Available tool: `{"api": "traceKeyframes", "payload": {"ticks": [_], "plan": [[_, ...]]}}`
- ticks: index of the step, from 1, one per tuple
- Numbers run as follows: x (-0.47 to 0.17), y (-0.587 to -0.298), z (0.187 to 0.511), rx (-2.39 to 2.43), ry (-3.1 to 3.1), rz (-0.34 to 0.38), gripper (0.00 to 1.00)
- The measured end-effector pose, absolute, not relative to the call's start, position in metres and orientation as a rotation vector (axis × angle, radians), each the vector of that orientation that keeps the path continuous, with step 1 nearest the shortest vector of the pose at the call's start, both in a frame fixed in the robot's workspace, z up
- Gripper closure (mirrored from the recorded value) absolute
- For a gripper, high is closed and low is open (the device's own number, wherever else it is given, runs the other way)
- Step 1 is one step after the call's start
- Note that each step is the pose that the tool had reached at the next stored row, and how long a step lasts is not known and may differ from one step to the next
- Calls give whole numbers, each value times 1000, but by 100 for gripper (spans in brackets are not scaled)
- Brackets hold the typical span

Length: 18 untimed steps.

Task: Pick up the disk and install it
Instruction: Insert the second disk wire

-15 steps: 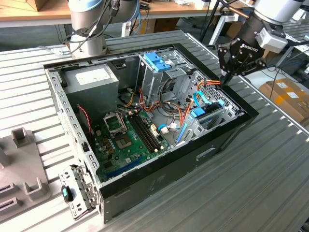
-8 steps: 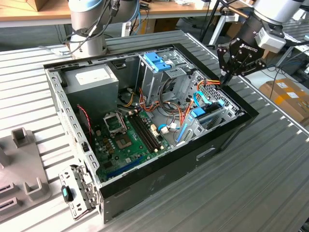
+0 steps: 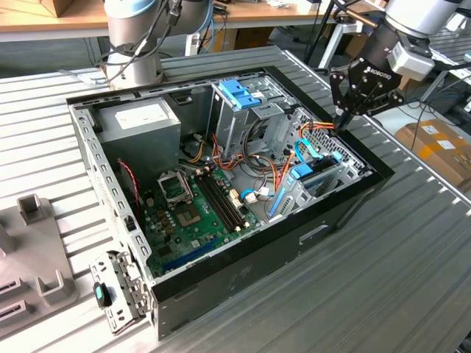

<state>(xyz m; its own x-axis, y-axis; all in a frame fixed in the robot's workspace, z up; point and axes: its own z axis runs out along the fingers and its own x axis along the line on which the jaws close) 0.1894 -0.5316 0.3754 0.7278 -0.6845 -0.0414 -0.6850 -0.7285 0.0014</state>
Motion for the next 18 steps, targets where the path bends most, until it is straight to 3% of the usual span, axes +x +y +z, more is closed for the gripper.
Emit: {"api": "traceKeyframes", "payload": {"ticks": [18], "plan": [[186,-532,374,-2734,1508,58,84]]}}
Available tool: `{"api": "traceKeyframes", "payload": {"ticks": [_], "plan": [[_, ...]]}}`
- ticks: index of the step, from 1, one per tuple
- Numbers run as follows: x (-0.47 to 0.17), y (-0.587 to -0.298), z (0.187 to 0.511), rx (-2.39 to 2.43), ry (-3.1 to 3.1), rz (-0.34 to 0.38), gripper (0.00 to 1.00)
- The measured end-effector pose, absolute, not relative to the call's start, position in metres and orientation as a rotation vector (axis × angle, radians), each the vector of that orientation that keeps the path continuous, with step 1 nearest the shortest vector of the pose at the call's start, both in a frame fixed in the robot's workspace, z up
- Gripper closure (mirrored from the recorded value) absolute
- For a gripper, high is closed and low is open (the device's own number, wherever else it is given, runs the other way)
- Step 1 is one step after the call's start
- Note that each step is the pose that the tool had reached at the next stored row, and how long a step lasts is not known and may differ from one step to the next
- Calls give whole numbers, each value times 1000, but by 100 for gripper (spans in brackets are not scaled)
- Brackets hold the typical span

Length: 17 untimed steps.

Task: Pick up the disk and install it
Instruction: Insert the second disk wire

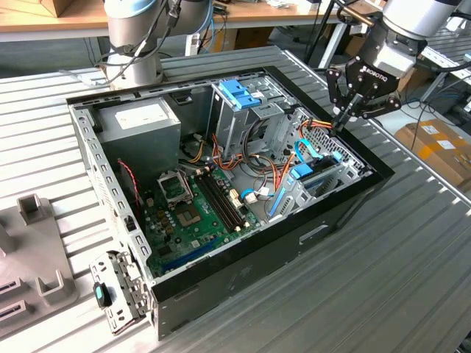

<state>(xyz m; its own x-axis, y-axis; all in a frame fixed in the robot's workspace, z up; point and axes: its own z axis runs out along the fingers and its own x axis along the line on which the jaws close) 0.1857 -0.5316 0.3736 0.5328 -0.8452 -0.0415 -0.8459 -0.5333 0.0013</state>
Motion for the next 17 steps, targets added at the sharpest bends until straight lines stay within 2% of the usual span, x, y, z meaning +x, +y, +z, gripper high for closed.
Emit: {"api": "traceKeyframes", "payload": {"ticks": [17], "plan": [[185,-532,373,-2666,1622,56,84]]}}
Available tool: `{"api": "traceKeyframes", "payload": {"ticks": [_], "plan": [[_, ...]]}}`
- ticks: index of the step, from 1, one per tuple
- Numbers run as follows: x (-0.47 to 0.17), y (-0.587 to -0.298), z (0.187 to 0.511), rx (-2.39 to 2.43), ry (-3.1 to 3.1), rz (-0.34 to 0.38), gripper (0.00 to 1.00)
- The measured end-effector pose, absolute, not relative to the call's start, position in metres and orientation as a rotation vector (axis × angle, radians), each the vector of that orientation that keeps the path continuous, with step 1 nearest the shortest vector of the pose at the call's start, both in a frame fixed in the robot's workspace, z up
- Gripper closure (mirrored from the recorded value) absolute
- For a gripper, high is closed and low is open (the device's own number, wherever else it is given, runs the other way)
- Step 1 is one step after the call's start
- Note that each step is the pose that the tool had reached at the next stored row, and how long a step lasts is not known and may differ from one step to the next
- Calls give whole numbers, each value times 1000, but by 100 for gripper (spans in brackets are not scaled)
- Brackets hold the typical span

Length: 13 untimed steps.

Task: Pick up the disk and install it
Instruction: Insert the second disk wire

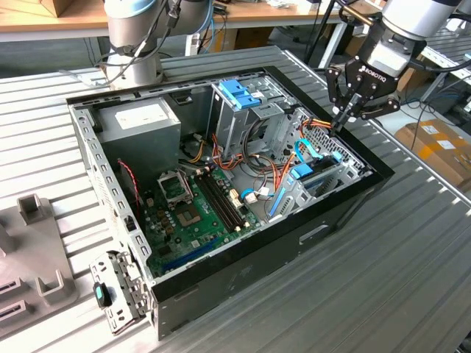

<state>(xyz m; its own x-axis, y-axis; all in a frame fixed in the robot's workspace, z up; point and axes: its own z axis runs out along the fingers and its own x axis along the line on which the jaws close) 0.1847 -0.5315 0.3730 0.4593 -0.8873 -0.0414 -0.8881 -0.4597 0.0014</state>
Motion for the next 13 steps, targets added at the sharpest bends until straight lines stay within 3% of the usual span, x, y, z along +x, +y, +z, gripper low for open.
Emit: {"api": "traceKeyframes", "payload": {"ticks": [13], "plan": [[185,-532,373,-2662,1629,56,84]]}}
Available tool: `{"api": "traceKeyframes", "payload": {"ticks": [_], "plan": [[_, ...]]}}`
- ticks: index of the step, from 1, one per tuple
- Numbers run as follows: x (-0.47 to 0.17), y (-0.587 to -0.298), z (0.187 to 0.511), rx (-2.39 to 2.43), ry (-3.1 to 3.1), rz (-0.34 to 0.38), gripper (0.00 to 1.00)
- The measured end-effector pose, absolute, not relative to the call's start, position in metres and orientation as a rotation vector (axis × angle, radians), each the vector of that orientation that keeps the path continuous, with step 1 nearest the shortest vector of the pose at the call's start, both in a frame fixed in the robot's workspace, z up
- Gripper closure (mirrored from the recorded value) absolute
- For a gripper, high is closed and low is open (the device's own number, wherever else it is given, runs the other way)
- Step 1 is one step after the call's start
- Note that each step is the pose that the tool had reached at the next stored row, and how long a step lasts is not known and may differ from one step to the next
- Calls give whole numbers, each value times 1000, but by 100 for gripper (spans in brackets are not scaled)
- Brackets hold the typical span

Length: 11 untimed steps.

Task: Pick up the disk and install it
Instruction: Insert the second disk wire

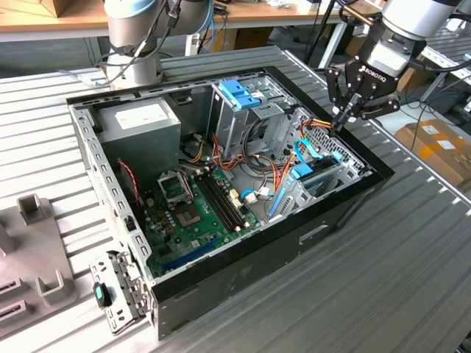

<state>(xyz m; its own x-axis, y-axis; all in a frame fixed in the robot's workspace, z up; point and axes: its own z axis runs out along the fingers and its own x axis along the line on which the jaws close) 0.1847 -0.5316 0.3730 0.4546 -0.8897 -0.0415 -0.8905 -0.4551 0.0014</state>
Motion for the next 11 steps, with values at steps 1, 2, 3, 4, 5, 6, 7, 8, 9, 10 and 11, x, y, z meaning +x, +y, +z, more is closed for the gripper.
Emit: {"api": "traceKeyframes", "payload": {"ticks": [1,2,3,4,5,6,7,8,9,10,11], "plan": [[185,-532,373,-2661,1630,56,84],[185,-532,373,-2661,1630,56,84],[185,-532,373,-2660,1631,56,84],[185,-532,373,-2660,1632,56,84],[185,-532,373,-2660,1632,56,84],[185,-532,373,-2659,1633,56,84],[185,-532,373,-2659,1633,56,84],[185,-532,373,-2658,1635,56,84],[185,-532,373,-2656,1638,56,84],[185,-532,373,-2655,1640,56,84],[185,-532,373,-2654,1641,56,84]]}}
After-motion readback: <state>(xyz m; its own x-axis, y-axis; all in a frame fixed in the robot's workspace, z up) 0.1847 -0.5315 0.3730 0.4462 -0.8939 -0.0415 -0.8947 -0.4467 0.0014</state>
